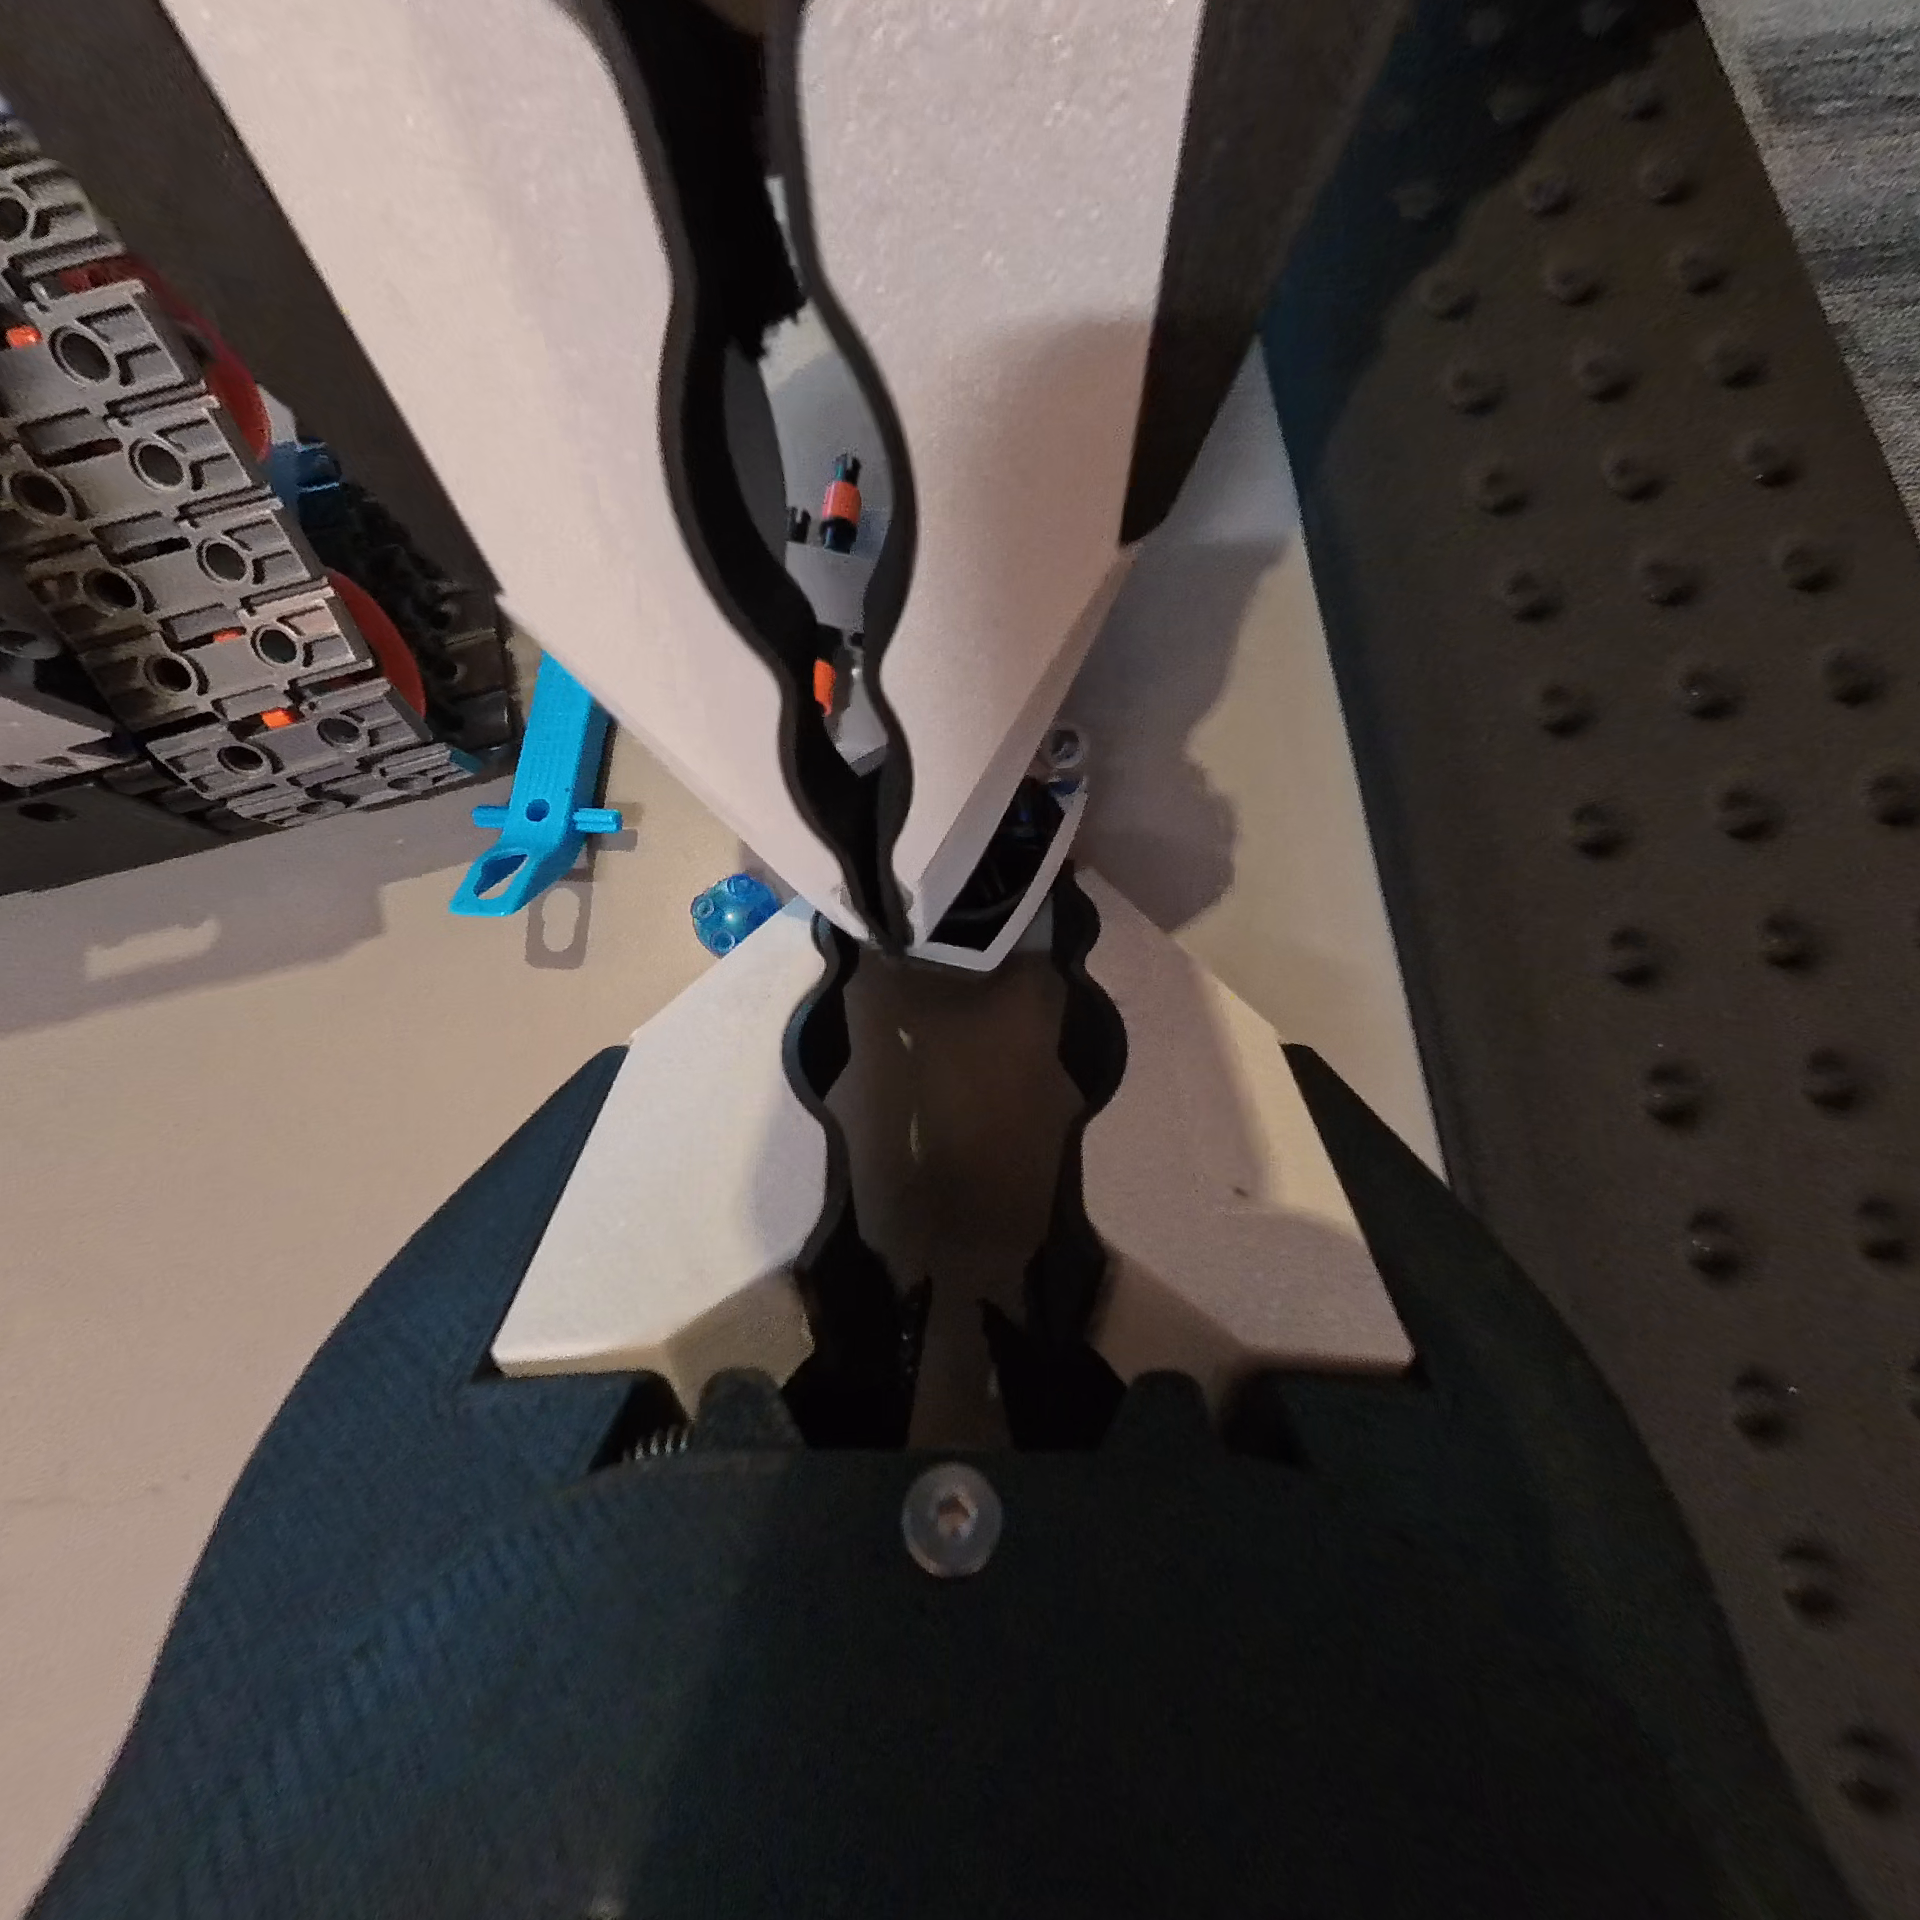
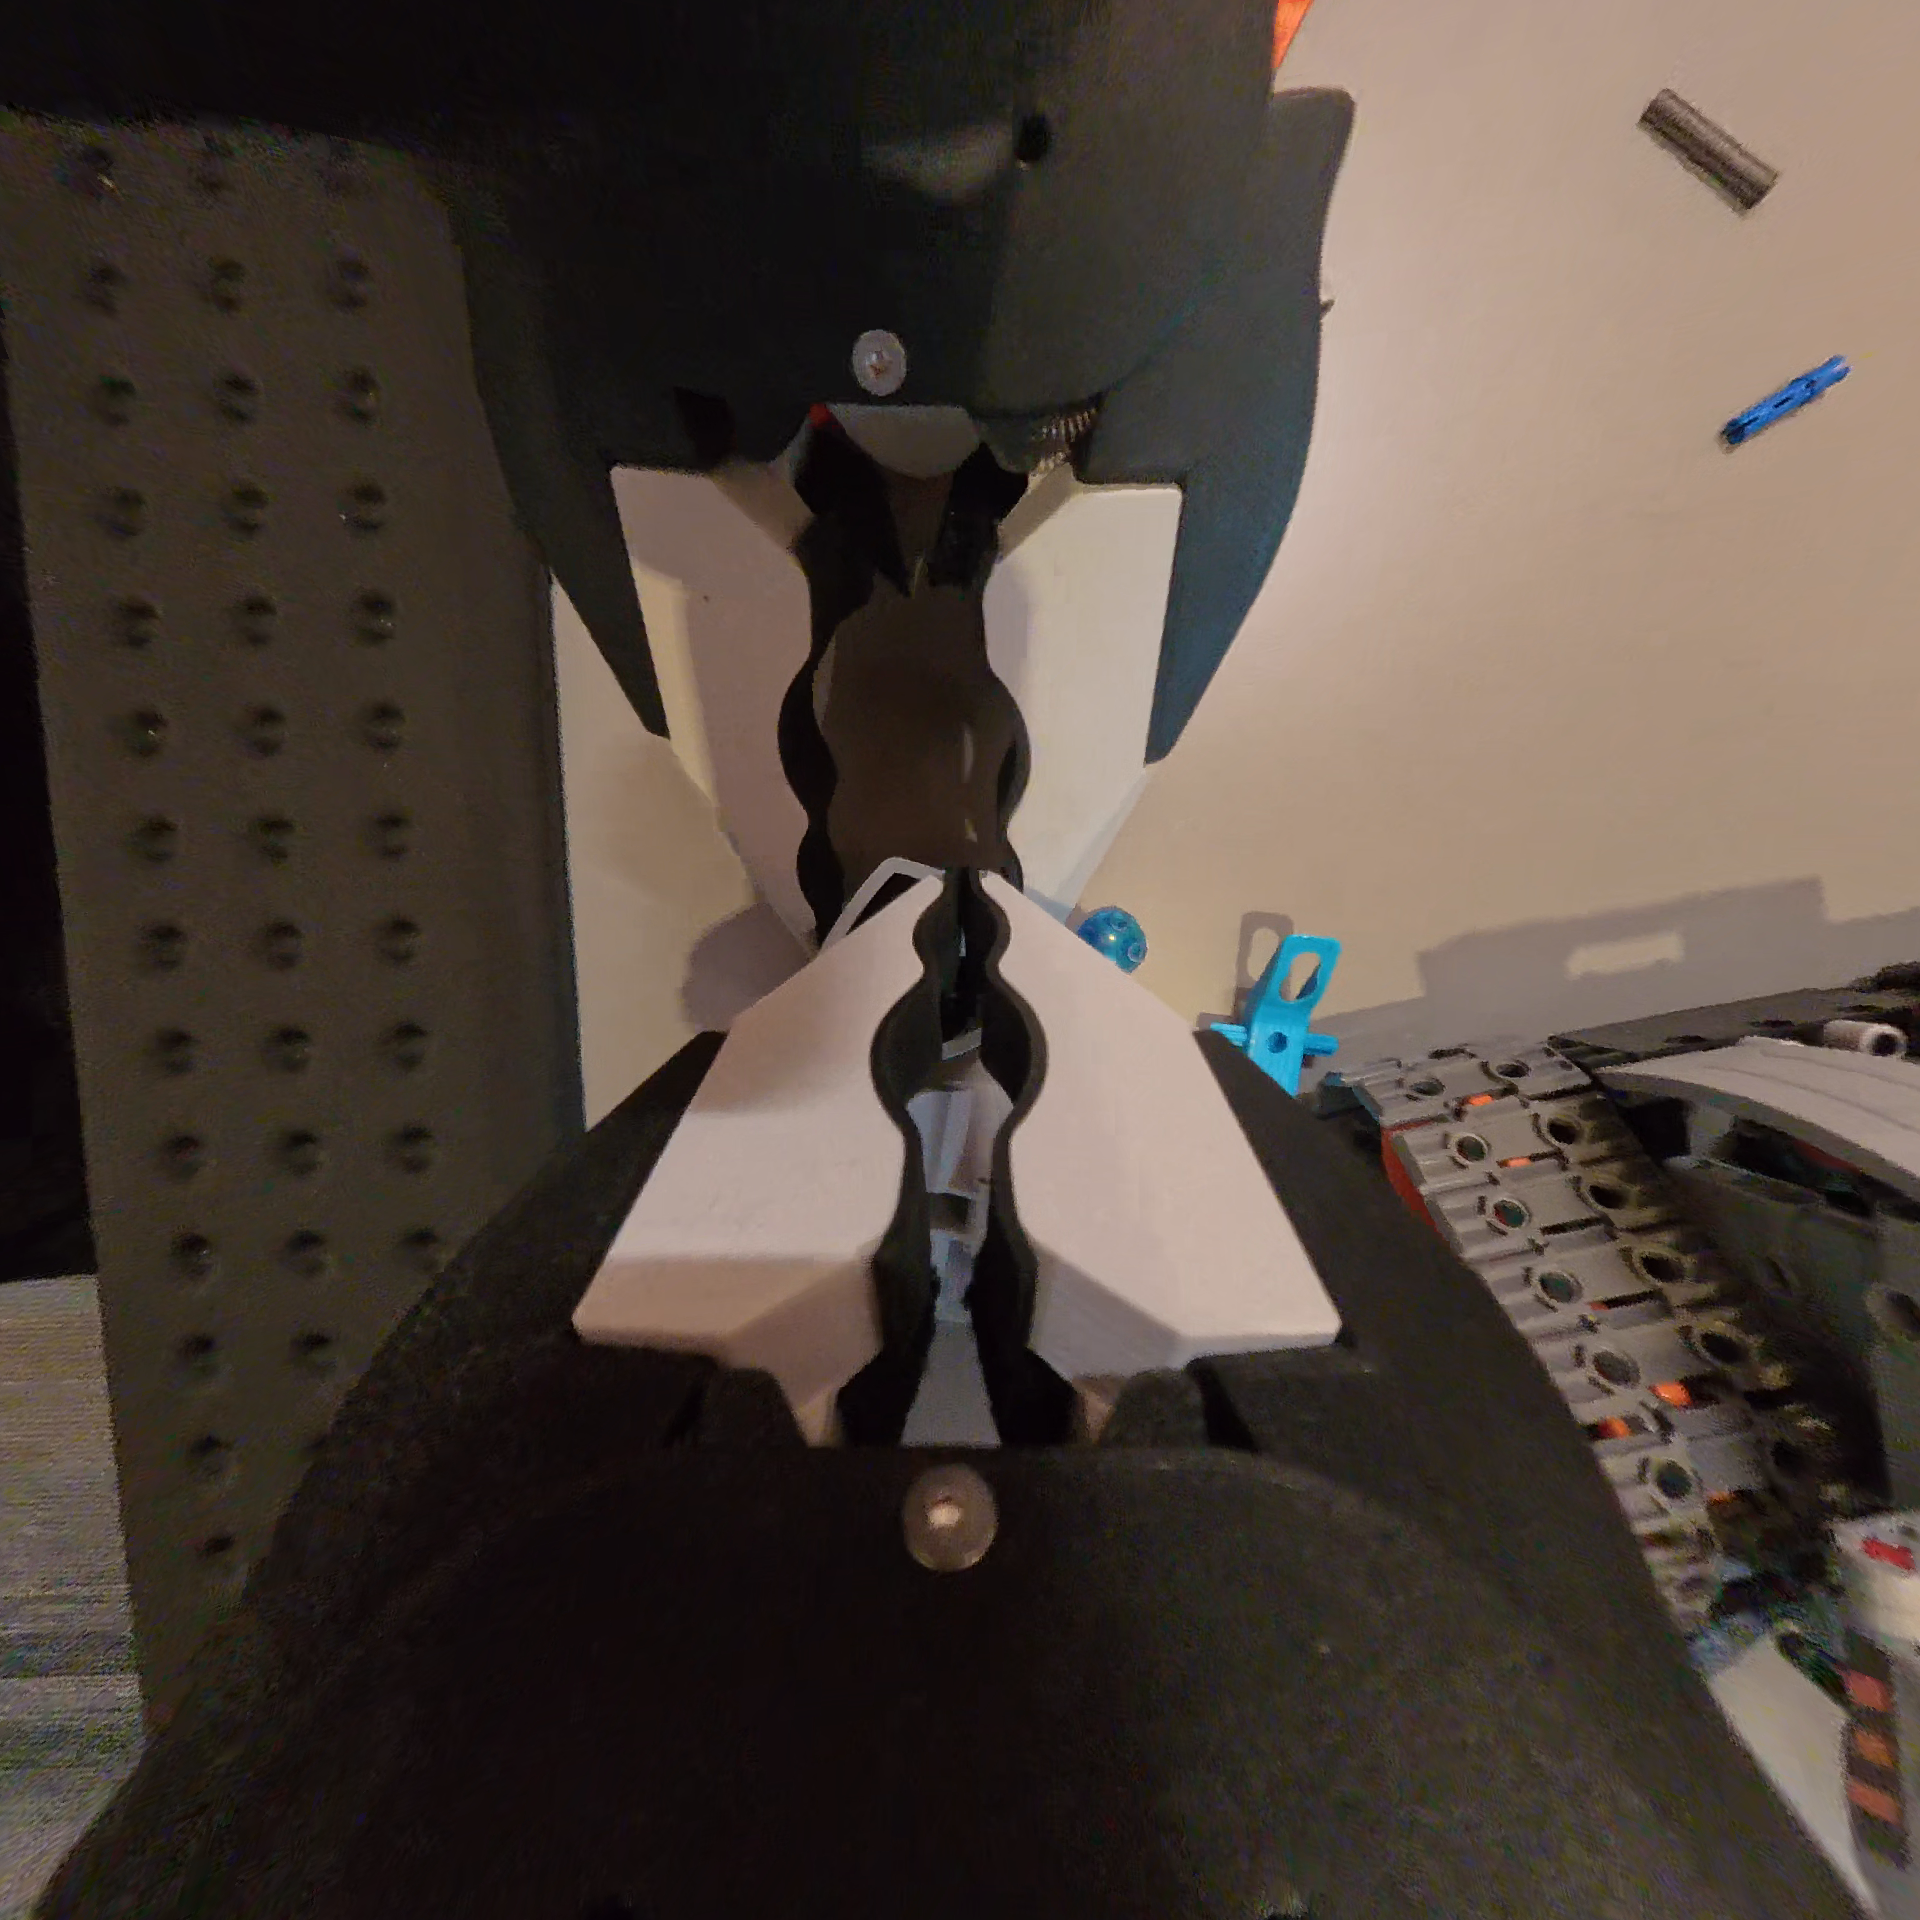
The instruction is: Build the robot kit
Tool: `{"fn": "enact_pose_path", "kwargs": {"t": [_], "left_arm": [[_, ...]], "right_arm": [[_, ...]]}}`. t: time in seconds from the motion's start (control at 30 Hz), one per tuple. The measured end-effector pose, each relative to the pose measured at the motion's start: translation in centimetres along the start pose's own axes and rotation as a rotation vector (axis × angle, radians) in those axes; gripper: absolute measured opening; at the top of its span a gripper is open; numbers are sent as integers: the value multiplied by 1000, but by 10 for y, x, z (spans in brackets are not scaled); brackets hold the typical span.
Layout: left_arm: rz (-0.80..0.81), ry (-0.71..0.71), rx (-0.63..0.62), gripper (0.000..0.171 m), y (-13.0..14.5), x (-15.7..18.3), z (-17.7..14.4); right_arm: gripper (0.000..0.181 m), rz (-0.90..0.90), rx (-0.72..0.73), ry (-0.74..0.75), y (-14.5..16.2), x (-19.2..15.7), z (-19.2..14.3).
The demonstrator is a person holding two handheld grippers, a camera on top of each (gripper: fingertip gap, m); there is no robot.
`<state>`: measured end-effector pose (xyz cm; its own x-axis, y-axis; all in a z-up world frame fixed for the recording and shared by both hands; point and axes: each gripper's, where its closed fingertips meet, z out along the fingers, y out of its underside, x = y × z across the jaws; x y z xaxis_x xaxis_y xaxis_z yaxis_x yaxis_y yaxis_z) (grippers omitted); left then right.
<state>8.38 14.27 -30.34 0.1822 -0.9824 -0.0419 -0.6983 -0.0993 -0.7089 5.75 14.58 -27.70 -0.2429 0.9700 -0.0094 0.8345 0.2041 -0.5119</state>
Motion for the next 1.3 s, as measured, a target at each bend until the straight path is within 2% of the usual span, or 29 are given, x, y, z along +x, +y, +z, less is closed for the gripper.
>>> {"fn": "enact_pose_path", "kwargs": {"t": [0.07, 0.13, 0.2, 0.27, 0.4, 0.53, 0.6, 0.63, 0.7, 0.8, 0.93, 1.03, 1.1, 1.17, 1.23, 1.3], "left_arm": [[11, 2, -2, 35, -1, 1, 0], [28, -9, -9, 35, -1, 1, -1], [10, -14, -2, 35, -2, -2, -5], [-23, -14, 33, 35, -6, -6, -11], [-169, 64, 112, 36, -13, -10, -25], [-358, 230, 234, 36, -28, -9, -42], [-411, 313, 235, 36, -29, -2, -42], [-425, 332, 227, 35, -30, 1, -40], [-447, 364, 229, 36, -34, 5, -39], [-476, 390, 261, 35, -38, 4, -42], [-473, 410, 376, 35, -54, 1, -55], [-375, 349, 454, 56, -68, -1, -66], [-265, 203, 482, 63, -73, -10, -73], [-134, 25, 495, 60, -78, -21, -83], [-12, -69, 502, 48, -84, -20, -90], [38, -133, 476, 46, -85, -21, -87]], "right_arm": [[0, 14, 27, 9, -1, 2, -6], [0, 31, 133, 1, -10, 1, -18], [0, 17, 173, 14, -11, -1, -28], [24, -17, 195, 69, -11, 2, -35], [54, -156, 251, 196, -12, -3, -50], [61, -385, 176, 400, -9, -7, -43], [67, -447, 137, 490, -9, -1, -38], [64, -468, 123, 521, -10, 2, -37], [43, -517, 130, 503, -12, -4, -33], [41, -498, 190, 491, -16, -5, -37], [41, -370, 337, 449, -23, -1, -56], [41, -245, 448, 423, -27, 7, -73], [40, -157, 517, 380, -27, 12, -81], [40, -107, 591, 328, -29, 11, -89], [40, -74, 664, 269, -33, 7, -98], [40, -55, 715, 223, -37, 4, -103]]}}
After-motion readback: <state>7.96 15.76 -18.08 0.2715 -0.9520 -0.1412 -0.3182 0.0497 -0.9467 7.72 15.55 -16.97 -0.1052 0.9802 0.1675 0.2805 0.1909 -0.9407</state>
